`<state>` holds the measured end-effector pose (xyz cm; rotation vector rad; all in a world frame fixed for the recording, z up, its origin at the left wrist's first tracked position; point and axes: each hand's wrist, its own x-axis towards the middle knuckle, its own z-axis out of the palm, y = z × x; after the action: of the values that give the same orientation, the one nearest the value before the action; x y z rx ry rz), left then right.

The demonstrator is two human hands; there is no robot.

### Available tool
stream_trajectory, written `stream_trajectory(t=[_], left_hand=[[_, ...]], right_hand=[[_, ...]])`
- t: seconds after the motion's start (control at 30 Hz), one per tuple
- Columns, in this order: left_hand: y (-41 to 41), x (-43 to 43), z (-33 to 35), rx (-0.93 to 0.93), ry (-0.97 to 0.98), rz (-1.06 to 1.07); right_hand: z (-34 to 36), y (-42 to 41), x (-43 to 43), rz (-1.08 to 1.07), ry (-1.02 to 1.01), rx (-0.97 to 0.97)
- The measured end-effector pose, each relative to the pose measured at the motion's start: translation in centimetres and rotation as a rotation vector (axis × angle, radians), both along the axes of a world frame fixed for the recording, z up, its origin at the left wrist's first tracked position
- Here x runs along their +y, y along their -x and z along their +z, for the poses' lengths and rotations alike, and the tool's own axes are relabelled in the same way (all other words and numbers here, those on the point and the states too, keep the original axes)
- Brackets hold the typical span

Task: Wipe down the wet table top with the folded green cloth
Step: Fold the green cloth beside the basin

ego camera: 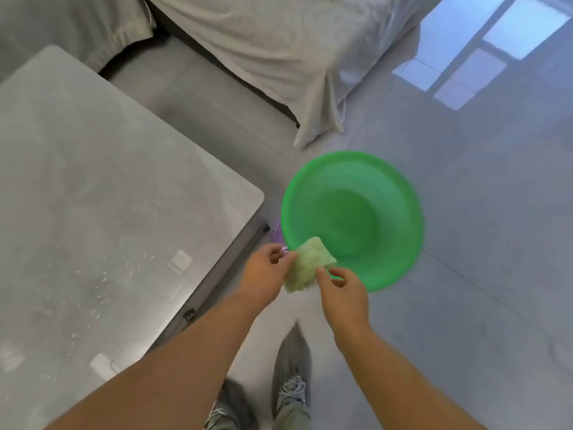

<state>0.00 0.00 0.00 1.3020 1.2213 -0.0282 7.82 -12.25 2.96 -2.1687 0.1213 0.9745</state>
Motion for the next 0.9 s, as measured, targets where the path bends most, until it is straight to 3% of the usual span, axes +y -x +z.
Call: stream_trajectory(t=[0.23, 0.47, 0.6, 0.9], left_hand=[[-0.7, 0.6, -3.4, 0.024, 0.035, 0.043], [0.1, -0.1, -2.1, -0.045, 0.305, 0.008], [1.3, 0.2, 0.5, -0.111, 0.375, 0.055], [5.0, 6.6, 8.2, -0.420, 0.457, 0.427]], right_hand=[[-3.4, 1.3, 1.8, -0.341, -0.007, 0.105], [-2.9, 0.9, 2.3, -0.403, -0.099, 0.069], [-0.1, 1.0, 2.3, -0.298, -0.222, 0.056], [6.5, 2.1, 10.1, 0.154, -0.421, 0.004]])
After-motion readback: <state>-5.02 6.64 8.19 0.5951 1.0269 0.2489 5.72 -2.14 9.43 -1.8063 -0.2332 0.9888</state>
